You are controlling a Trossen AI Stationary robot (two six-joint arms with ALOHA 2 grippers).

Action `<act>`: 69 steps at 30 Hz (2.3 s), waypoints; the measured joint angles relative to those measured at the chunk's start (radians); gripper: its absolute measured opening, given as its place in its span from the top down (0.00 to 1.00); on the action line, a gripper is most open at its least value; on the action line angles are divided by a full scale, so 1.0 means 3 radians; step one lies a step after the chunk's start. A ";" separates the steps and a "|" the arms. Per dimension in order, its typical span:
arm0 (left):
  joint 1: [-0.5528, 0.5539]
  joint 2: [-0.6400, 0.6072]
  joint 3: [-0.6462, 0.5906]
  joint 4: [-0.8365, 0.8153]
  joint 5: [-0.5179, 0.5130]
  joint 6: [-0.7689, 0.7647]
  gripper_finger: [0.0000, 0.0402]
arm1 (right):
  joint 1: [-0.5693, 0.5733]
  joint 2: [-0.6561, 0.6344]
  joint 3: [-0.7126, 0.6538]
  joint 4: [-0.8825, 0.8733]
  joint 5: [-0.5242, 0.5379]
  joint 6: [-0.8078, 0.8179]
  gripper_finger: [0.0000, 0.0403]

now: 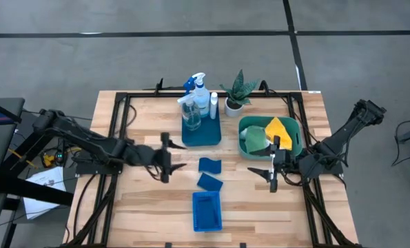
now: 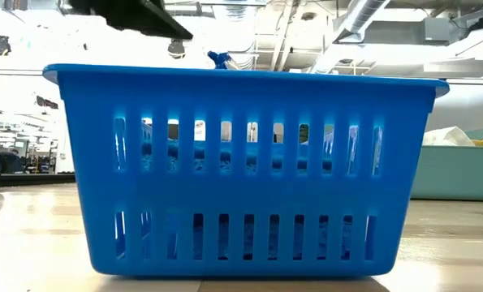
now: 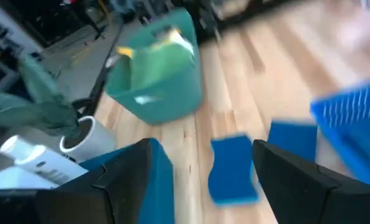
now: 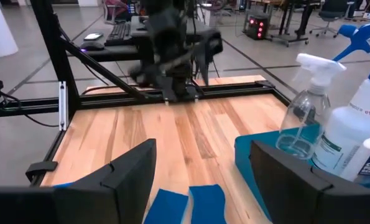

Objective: Pick & Place Kitchen Items
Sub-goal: Put the blue sponge into the blue basket

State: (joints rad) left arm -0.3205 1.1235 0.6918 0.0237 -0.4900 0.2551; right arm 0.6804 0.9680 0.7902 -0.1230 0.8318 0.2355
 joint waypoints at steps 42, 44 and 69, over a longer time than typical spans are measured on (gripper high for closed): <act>0.0695 0.2042 0.0104 0.0865 0.1542 0.0816 0.32 | 0.0001 0.0001 0.0000 -0.0024 -0.0165 -0.0033 0.38; 0.0707 0.2056 0.0104 0.0871 0.1541 0.0884 0.33 | 0.0001 0.0001 0.0000 -0.0038 -0.0165 -0.0029 0.38; 0.0751 0.2155 0.0103 0.0869 0.1542 0.0930 0.50 | 0.0001 0.0003 -0.0001 -0.0088 -0.0173 0.0001 0.38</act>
State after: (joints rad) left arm -0.0952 1.7700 0.7227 0.2845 -0.0273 0.5343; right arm 0.6807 0.9688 0.7898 -0.1493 0.7799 0.2359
